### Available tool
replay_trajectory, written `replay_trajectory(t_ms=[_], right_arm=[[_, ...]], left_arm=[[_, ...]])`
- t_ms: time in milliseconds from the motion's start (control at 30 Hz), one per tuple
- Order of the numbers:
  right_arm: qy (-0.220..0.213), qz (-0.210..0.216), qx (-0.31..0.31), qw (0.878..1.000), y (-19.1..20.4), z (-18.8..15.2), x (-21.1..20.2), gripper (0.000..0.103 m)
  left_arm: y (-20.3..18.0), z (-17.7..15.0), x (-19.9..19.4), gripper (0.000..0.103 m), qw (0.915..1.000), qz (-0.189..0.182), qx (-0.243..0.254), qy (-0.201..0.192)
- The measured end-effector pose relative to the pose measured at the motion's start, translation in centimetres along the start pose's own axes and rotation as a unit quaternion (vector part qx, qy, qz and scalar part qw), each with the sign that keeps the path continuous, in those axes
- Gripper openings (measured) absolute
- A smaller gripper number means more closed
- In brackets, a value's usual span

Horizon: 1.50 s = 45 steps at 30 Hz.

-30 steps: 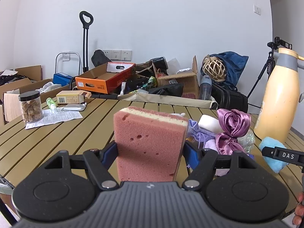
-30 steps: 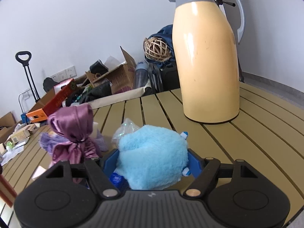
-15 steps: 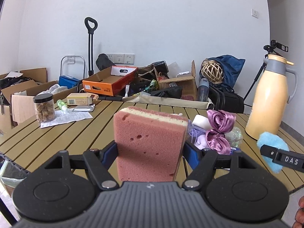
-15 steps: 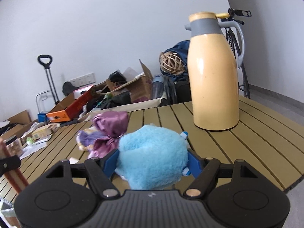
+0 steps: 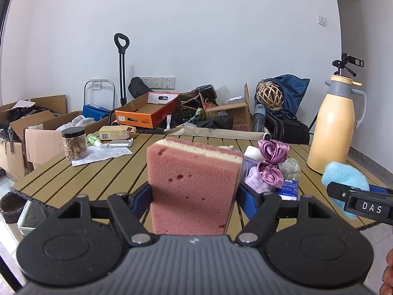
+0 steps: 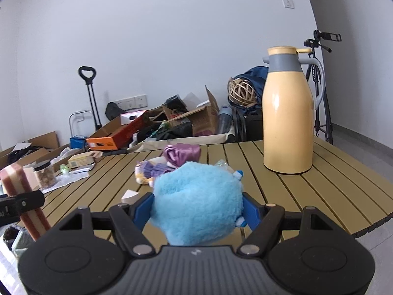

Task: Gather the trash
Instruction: 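Carry the pink sponge and blue plush back over the black bin with both tools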

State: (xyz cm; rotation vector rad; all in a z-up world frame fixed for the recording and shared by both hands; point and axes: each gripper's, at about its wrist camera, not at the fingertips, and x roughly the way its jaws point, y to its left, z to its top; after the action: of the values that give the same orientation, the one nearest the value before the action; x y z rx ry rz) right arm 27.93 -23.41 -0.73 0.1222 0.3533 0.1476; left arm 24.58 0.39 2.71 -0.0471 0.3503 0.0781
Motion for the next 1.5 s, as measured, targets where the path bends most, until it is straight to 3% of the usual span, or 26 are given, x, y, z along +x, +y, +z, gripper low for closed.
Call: replay_trajectory(t_ms=[367,733,1067,1500], right_arm=[[0.027,0.026,-0.039,0.999,2.8,-2.1,-4.1,0.074],[0.081,0.039,-0.065,0.994,4.1,-6.2,-6.0,0.074],[0.160,0.043,-0.074,0.983,4.1,-11.3,-5.3,0.074],[0.250,0.051,-0.081,0.963,4.6,-17.1,-2.7,0.074]], left_arm=[[0.8,-2.5,-3.7,0.074,0.9996,0.009,0.019,0.018],[1.5,-7.1,-4.1,0.074,0.9953,0.015,0.031,0.091],[1.7,-12.1,-2.9,0.074,0.9837,0.015,0.028,0.177],[2.8,-16.9,-0.1,0.074,0.9642,0.044,0.020,0.261]])
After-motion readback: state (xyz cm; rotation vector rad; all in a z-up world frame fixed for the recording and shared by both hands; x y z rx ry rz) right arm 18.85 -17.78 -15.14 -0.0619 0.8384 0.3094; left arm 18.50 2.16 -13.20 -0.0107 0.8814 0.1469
